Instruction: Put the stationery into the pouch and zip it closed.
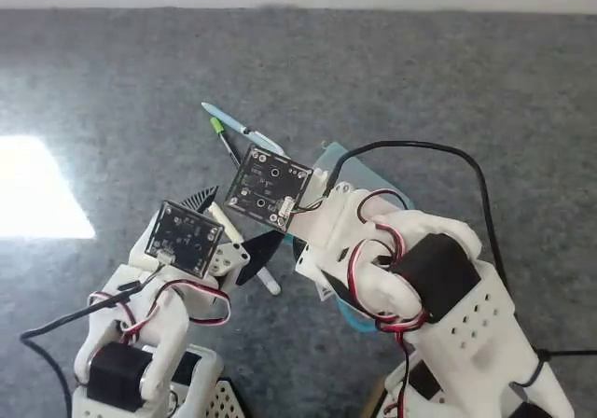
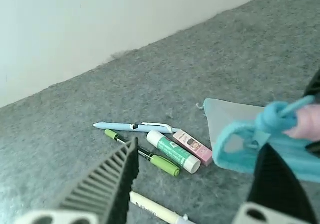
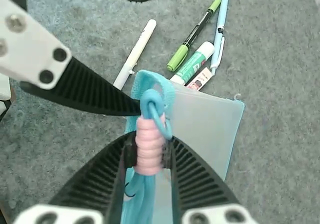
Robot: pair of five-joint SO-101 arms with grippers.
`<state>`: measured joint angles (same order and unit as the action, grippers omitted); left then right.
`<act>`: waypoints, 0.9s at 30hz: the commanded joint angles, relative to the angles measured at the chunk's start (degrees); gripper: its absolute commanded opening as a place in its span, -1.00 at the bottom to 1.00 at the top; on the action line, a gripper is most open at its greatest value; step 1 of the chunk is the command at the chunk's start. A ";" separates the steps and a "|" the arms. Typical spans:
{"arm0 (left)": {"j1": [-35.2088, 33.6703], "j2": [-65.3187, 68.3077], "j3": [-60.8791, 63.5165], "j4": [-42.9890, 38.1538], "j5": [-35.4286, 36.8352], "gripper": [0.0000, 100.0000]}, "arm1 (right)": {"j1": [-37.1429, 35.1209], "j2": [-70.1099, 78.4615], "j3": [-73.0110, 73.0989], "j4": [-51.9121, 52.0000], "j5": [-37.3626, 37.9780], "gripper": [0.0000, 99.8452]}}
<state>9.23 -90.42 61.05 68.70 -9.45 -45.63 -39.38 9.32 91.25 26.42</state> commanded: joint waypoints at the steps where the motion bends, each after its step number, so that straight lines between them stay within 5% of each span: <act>1: -2.29 -0.35 -0.84 -1.76 -0.97 -0.31 | 0.04 0.04 -2.90 0.04 -0.53 -0.99; 27: -4.31 -0.35 -0.57 -2.55 -0.88 -0.31 | 0.04 0.04 -1.49 -0.40 -0.88 -0.99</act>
<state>4.92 -90.51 59.21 68.70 -10.07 -45.63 -38.86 9.41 91.25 26.24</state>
